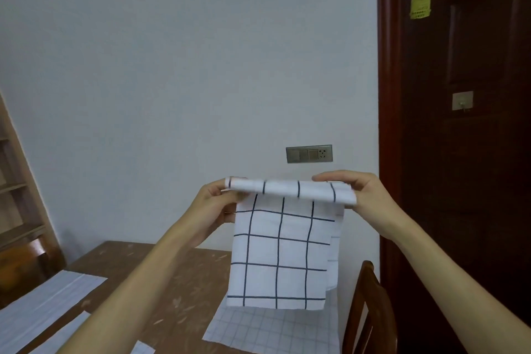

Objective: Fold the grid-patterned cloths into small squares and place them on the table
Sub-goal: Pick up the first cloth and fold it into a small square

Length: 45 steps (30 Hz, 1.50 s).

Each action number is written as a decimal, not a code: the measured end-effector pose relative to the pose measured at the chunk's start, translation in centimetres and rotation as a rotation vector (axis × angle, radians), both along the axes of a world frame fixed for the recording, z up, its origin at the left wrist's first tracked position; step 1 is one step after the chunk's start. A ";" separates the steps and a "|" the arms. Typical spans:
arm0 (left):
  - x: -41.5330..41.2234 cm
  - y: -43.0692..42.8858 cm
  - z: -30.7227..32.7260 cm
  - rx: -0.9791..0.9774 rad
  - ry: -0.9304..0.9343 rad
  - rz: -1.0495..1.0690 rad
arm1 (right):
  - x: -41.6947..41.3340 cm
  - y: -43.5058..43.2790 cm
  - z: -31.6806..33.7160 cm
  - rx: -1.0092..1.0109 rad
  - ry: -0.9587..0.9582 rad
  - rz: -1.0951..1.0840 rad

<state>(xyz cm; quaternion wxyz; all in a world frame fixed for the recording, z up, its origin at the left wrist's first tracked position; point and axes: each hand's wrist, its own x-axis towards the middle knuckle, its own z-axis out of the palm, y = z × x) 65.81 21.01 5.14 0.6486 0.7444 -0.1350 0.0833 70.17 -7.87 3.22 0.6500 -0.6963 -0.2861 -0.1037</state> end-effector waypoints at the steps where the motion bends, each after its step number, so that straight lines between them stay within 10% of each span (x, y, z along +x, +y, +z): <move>1: 0.0 0.0 0.1 -0.013 0.001 0.004 | -0.1 -0.1 0.1 0.018 0.010 0.014; 29: -0.9 -0.6 0.5 -0.078 -0.255 0.168 | -1.1 0.5 -0.4 -0.086 0.133 0.148; 45: -0.5 -1.0 -1.8 -0.011 -0.101 0.133 | -1.5 0.9 -1.2 -0.146 0.120 0.089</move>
